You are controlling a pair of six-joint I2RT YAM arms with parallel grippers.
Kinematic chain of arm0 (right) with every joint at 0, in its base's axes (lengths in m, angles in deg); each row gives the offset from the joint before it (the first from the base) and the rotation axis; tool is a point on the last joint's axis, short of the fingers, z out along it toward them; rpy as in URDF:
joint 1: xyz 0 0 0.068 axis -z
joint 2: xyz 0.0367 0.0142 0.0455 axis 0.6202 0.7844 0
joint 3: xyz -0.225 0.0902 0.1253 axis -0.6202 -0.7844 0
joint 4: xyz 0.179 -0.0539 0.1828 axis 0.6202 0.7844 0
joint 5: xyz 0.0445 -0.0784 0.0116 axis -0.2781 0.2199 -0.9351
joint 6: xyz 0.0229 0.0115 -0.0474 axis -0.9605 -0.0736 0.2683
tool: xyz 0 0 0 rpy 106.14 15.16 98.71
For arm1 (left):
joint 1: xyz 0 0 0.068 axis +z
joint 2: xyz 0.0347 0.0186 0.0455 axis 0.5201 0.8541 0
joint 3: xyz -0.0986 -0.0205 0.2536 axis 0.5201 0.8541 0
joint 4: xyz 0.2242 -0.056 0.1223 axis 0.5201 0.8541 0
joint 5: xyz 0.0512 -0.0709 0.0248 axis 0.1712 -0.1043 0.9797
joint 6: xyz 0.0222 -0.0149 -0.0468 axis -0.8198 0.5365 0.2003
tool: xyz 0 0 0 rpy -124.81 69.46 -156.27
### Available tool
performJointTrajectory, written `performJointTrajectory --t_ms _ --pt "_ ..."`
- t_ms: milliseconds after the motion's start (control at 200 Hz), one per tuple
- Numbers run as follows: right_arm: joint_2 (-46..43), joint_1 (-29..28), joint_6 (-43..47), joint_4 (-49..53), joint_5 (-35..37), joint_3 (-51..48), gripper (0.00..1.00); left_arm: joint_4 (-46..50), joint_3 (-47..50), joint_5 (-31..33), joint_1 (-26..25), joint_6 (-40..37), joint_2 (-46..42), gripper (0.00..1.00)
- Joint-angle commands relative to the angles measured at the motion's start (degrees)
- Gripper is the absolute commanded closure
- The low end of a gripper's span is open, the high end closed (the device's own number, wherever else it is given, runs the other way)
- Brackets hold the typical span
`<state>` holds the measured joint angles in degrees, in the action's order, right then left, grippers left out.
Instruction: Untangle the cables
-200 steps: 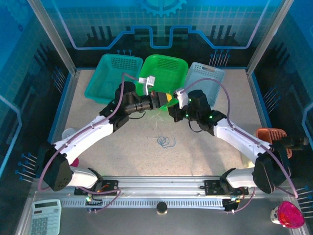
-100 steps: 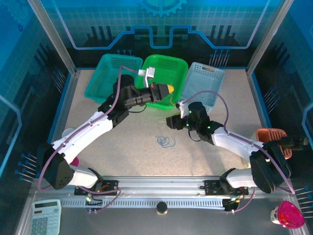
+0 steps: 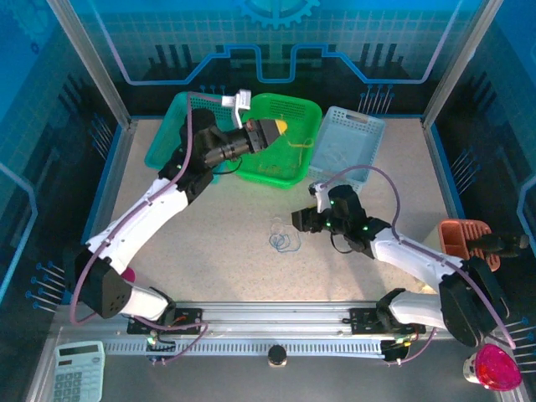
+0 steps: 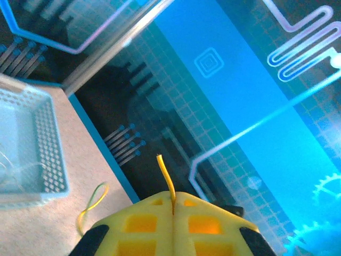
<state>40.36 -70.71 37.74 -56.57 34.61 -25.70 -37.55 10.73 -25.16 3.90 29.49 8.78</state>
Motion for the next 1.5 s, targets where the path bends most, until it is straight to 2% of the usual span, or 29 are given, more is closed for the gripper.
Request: performJointTrajectory --t_ms 0,235,470,535,660,730,870,1141,1291,1491 --pt "-3.9 -0.8 -1.2 4.8 3.3 0.2 0.35 4.1 -4.0 1.1 1.8 -6.9 2.7 1.0" --pt "-9.0 -0.4 -4.3 18.0 12.2 4.7 0.29 9.9 -9.6 8.0 4.5 -17.8 11.2 1.0" --pt "-10.0 1.2 -6.7 23.9 13.2 7.6 0.28 13.3 -15.2 11.5 6.6 -20.2 21.8 0.99" --pt "-10.1 1.3 -6.7 24.4 13.1 8.2 0.27 14.9 -16.8 12.1 6.9 -21.0 24.1 0.86" --pt "-9.0 1.5 -6.8 26.0 13.1 9.3 0.27 17.4 -18.8 12.2 7.5 -21.4 26.5 0.47" --pt "-8.2 1.7 -6.5 26.3 13.0 9.2 0.27 17.9 -19.1 12.1 7.6 -21.6 26.2 0.29" --pt "-5.7 2.2 -5.3 25.6 12.2 8.9 0.27 19.0 -19.5 11.4 7.8 -21.7 24.1 0.01" --pt "-2.9 6.2 -2.8 25.7 10.2 11.3 0.27 19.7 -16.3 5.7 7.8 -17.1 16.6 0.01" --pt "-5.3 10.2 -2.5 26.1 6.5 14.4 0.26 16.9 -8.6 3.7 7.8 -13.6 10.1 0.01" --pt "-3.5 12.7 -0.7 27.2 0.8 17.0 0.24 13.1 3.7 3.3 7.8 -9.4 1.4 0.01"
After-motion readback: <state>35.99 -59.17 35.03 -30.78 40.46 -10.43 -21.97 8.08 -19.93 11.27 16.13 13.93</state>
